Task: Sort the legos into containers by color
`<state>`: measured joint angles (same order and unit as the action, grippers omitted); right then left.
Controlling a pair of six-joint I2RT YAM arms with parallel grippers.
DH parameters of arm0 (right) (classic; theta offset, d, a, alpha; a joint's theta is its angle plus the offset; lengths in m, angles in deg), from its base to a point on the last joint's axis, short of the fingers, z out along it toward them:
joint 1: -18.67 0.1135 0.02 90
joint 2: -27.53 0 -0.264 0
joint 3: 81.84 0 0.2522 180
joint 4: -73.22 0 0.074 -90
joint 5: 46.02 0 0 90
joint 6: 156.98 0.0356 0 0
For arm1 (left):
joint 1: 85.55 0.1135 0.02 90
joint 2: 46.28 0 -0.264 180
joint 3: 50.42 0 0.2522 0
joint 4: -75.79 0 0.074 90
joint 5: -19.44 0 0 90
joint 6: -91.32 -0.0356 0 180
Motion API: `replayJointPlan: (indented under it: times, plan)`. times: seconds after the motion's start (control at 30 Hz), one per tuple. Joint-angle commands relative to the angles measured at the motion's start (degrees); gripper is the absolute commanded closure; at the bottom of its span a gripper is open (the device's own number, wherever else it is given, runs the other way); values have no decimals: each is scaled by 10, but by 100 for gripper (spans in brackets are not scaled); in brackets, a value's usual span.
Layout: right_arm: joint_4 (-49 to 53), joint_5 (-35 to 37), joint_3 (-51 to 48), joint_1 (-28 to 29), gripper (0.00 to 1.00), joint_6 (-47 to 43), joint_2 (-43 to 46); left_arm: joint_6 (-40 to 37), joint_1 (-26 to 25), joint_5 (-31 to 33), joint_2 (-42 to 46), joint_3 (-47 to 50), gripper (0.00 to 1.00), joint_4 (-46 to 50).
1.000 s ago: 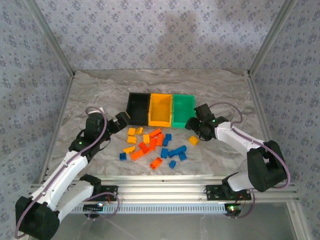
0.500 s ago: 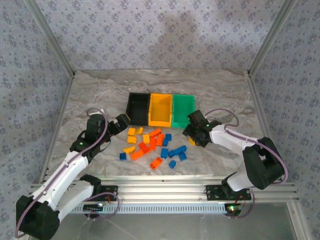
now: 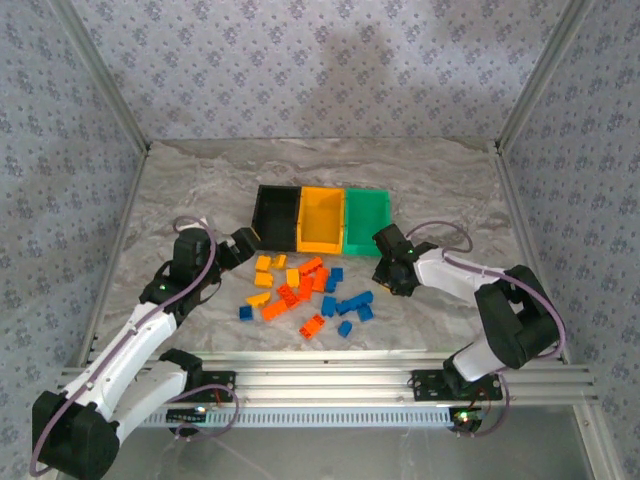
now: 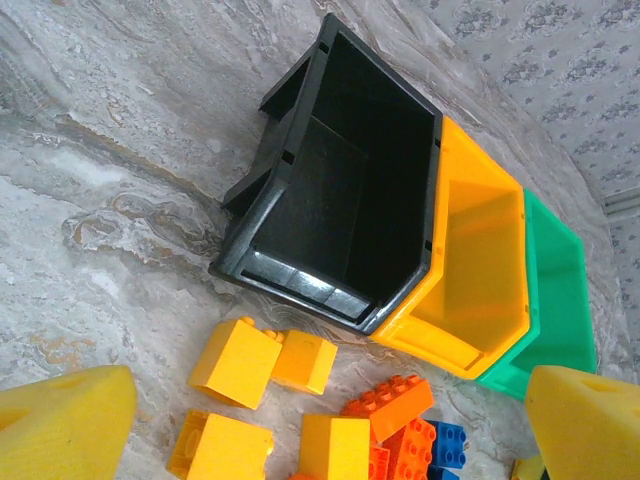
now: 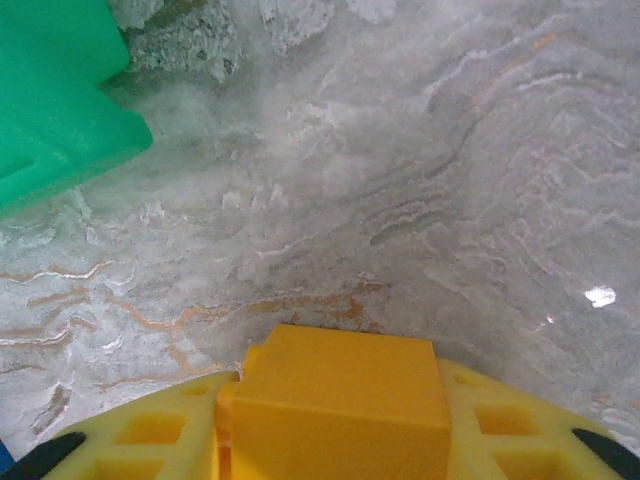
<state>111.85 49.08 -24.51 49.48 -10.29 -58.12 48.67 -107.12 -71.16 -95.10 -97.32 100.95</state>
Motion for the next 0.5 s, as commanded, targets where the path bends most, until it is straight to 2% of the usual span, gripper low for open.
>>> replayJointPlan:
  times: [0.0, 0.1, 0.23, 0.47]
  plan:
    - [8, -19, 15, 3, 66, -38, 12, -12, -5, 5, 1, 3, 0, -12]
    - [18, -38, 46, 3, 68, -84, 41, -16, -5, 1, 1, 3, 0, -13]
    - [64, -33, 129, 3, 69, -145, 34, -19, -6, -3, 7, 2, 0, -3]
    - [81, -37, 277, -24, 66, -231, -76, -22, -7, -12, 22, -4, 1, 33]
